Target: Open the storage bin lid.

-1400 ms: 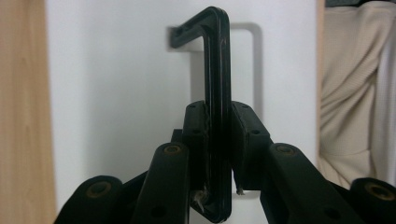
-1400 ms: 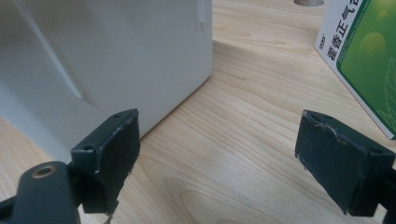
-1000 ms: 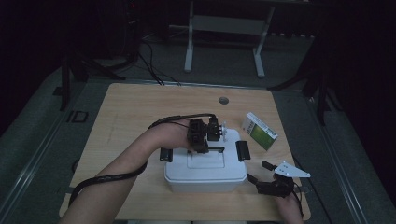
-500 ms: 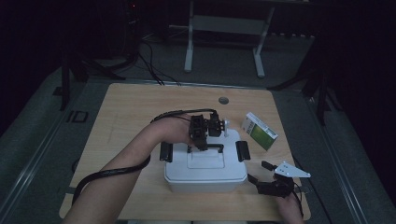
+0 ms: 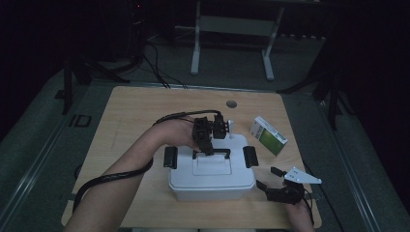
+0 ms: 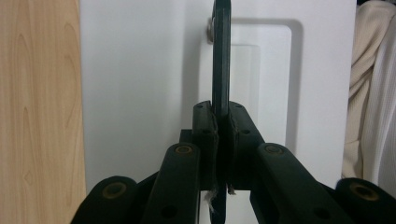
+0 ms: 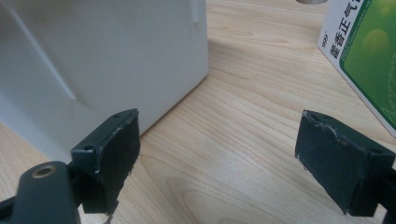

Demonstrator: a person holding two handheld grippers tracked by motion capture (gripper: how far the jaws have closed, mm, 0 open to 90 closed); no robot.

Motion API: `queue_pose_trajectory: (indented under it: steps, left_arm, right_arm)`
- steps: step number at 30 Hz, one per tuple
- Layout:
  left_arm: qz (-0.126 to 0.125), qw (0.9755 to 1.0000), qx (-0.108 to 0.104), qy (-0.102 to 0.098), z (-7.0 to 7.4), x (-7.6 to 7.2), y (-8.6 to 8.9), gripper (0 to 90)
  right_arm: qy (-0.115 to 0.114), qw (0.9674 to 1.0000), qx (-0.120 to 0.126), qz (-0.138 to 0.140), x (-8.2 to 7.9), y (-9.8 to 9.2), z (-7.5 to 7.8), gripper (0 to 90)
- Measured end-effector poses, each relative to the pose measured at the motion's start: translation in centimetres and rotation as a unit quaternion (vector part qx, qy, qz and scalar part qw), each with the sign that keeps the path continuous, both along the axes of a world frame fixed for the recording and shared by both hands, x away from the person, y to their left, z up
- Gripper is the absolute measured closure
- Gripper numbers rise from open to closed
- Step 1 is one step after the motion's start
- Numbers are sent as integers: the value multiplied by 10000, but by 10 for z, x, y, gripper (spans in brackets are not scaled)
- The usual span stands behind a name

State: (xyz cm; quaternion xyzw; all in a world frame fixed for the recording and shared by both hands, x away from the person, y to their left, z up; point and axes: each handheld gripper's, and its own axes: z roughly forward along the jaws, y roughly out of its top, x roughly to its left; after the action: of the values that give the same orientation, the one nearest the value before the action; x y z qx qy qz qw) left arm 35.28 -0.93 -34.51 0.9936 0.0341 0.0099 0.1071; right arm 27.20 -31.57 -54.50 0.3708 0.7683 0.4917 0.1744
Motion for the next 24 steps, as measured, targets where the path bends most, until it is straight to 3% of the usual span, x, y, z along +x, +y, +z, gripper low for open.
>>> queue_pose_trajectory:
  steps: [13, 24]
  left_arm:
    - [122, 9994, -128, -311, 33, 0, 13, 843]
    - [334, 9982, -183, -454, 44, 0, 38, 842]
  right_arm:
    - [28, 10000, 2, 4, 0, 0, 0, 139]
    - [45, 10000, 4, 12, 0, 1, 0, 139]
